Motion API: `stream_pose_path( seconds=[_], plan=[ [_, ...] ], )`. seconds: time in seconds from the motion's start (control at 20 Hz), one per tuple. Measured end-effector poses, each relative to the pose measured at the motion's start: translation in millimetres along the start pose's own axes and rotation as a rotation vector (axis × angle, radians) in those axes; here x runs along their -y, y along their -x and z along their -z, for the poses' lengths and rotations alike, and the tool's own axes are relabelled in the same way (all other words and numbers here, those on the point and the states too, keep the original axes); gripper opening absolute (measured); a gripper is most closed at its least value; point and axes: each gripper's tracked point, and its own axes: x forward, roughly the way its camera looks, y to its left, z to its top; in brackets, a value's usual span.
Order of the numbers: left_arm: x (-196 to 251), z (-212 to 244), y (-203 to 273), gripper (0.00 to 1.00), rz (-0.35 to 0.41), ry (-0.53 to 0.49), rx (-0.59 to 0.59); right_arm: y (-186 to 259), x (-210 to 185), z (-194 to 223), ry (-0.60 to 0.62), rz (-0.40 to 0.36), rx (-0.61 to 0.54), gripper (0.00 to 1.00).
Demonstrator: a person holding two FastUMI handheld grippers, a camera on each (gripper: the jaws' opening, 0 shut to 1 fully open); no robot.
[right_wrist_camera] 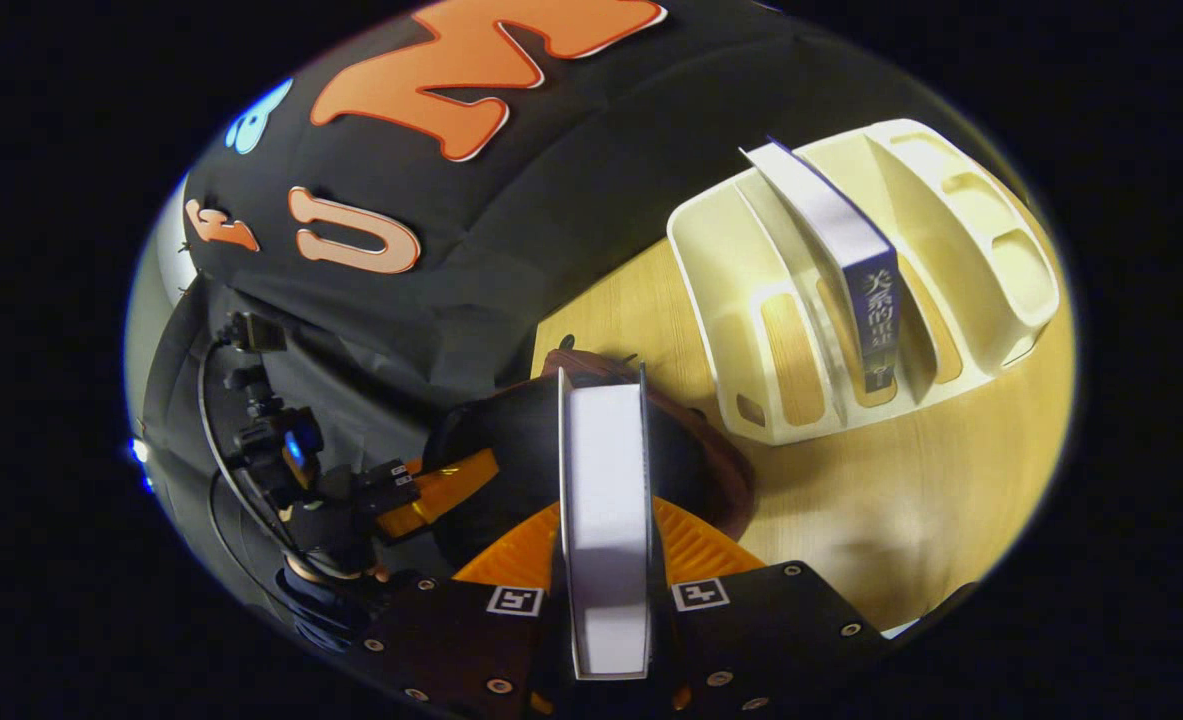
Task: Open the schoolbag, grab two books from the bookshelf and put them into the schoolbag.
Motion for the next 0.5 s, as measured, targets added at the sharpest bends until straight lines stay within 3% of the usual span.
stream_pose_path(
  seconds=[0.5],
  plan=[
    [25.7, -8.8, 7.0, 0.04, 0.042, 0.013, 0.042, -90.3, 7.8, 5.6, -0.082, -0.034, 0.103, 0.33]
  ],
)
